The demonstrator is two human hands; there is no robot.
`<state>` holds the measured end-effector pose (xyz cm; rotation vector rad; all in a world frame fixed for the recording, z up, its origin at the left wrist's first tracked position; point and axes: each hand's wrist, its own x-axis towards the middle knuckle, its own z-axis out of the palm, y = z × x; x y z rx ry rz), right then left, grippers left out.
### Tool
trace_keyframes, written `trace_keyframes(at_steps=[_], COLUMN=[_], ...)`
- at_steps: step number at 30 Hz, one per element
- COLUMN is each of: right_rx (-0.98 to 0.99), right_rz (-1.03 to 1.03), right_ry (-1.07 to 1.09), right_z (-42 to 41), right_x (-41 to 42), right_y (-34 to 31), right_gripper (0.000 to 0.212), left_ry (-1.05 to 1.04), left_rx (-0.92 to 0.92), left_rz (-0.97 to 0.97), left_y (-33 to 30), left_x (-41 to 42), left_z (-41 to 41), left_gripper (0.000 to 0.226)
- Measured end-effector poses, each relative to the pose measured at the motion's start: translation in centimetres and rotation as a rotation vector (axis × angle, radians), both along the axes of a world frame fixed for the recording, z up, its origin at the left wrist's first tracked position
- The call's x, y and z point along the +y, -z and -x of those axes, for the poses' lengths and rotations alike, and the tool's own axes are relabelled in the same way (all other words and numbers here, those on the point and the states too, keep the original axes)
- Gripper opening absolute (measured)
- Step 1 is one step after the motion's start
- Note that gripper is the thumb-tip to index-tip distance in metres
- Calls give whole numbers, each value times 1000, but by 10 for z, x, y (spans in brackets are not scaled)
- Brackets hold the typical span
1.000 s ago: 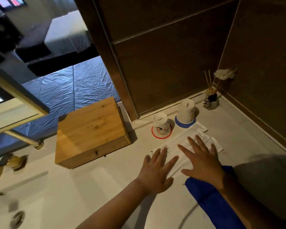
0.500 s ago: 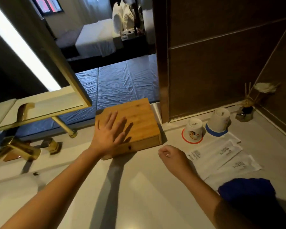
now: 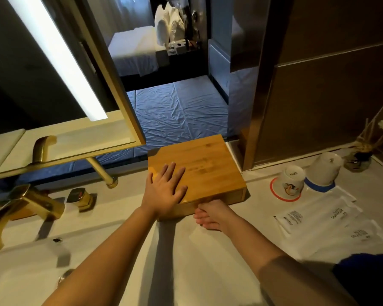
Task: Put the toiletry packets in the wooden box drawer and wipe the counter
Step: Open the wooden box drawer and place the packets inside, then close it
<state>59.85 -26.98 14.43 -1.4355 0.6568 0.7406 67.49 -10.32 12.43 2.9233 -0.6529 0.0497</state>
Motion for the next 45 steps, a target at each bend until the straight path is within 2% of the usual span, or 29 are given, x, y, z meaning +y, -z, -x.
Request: trace_keyframes(at_steps=[6,11,15,20,26,34,41,43,45], right_rx=[-83,-161,-145,-158,-86,-130,-124,-121,-115], right_rz=[11,18,11,-76,-140,-101,-161,-130,-17], right_ry=[155,327,428,436,471,438,479,410,216], right_z=[8,18,47,107,155,161,162,162,161], right_x=[9,23,29,27,24,23,24,19,6], right_y=[14,31,36,31,32,39,37,33,29], right_gripper=[24,27,25,22,25,25,23,18,15], left_ry=[11,20,21,13,15,20,18,15,12], left_rx=[8,8,17,27,22,25,34,34,37], left_rz=[42,57,75,84,86,72,60,57,58], left_y=[3,2,0,-3,-2,-4,-6,-6,-6], left_x=[1,1,1,1,1,1,0,-1,0], left_z=[-3,-2,-2,-2,-2,-1,0,1,1], left_gripper=[62,62,62,63,64,65,64,64,64])
